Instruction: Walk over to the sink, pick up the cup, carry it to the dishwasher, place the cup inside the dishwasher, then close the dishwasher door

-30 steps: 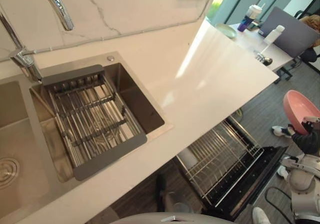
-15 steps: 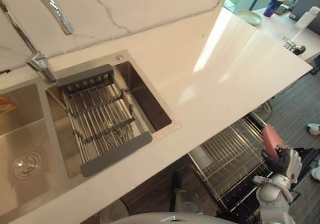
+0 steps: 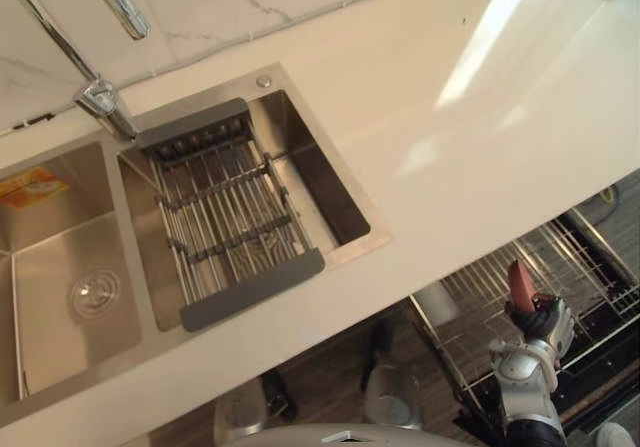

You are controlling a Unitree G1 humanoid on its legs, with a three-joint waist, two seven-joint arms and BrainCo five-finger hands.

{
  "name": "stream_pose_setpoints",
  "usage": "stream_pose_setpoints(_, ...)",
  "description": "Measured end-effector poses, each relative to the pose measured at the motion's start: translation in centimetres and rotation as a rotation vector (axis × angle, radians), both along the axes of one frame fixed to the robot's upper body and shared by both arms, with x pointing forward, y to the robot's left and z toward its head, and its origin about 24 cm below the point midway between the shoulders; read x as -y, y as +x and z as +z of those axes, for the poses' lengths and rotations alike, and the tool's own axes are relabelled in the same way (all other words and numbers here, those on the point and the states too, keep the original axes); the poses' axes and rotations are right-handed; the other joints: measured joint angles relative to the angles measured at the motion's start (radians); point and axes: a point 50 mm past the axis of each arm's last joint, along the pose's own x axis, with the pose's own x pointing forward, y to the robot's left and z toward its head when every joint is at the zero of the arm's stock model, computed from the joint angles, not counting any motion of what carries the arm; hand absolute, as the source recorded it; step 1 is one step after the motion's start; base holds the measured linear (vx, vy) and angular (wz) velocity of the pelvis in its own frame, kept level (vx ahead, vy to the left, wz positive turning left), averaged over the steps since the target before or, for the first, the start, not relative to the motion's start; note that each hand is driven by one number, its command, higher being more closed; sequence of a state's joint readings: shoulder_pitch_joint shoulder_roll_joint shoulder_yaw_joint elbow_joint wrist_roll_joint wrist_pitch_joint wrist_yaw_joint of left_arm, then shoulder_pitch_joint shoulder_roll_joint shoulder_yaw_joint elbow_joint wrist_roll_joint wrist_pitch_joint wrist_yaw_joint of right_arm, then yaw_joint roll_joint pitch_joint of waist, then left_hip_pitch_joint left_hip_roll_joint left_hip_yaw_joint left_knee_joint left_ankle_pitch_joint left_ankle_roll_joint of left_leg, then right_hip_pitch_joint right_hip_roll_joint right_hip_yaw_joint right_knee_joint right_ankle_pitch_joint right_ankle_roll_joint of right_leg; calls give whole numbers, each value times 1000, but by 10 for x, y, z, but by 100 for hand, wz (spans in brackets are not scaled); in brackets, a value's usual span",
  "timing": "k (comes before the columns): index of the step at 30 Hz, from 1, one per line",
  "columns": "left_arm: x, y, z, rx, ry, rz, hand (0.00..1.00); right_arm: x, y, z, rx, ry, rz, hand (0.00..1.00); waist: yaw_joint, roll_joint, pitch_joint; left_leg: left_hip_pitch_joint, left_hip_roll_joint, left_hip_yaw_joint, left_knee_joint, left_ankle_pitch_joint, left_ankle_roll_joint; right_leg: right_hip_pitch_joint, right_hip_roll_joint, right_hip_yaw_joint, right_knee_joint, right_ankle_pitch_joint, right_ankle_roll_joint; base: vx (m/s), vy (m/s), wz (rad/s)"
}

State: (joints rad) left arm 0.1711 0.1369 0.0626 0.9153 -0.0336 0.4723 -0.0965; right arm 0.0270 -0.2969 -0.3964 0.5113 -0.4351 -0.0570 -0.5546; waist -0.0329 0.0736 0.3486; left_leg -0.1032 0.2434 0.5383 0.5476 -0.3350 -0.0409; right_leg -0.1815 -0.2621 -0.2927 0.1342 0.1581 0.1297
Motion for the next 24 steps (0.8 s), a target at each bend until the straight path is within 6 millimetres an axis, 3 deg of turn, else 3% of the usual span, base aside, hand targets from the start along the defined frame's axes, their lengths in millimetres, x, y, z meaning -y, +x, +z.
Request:
stream_pose_setpoints(4, 3, 16, 2, 30, -16, -53, 0, 13, 10, 7, 4, 5, -30, 100, -2, 4, 52, -39, -34, -18, -11, 18, 19, -33, -38, -18, 26, -2, 3, -35, 32, 21)
stream_pose_setpoints(7, 4, 17, 2, 21, -43, -54, 0, 23, 11, 6, -25, 10, -62, 100, 4, 7, 66, -55, -56, -20, -24, 27, 28, -56, -57, -18, 33, 0, 6, -35, 40, 12)
stream_pose_setpoints(8, 4, 16, 2, 11, -57, -60, 0, 28, 11, 6, -40, 7, -76, 0, 6, 11, 74, -58, -70, -19, -38, 34, 32, -62, -69, -18, 34, 3, 9, -6, 36, 11)
stream_pose_setpoints(11, 2, 10, 2, -12, -96, -81, 0, 40, 6, 7, -50, 12, -149, 0, 6, 33, 85, -57, -104, -19, -81, 59, 33, -77, -93, -20, 36, 3, 13, 2, 19, 11)
stream_pose_setpoints(16, -1, 9, 2, -4, -98, -88, 0, 50, 0, 7, -14, 55, -285, 0, -11, 49, 88, -50, -126, -19, -145, 97, 28, -96, -100, -22, 43, -7, 9, 17, -32, 3)
stream_pose_setpoints(20, -1, 12, 2, 25, -74, -94, 0, 52, -9, 3, 18, 95, -335, 0, -25, 48, 88, -23, -127, -20, -169, 110, 20, -87, -98, -23, 65, -21, 13, 26, -52, 0)
stream_pose_setpoints(24, -4, 17, 2, 41, -10, -157, 0, 41, -12, 9, 257, 186, -324, 0, -30, 27, 73, 9, -115, -18, -178, 107, 12, -54, -82, -23, 53, -31, 5, 10, -31, -6)
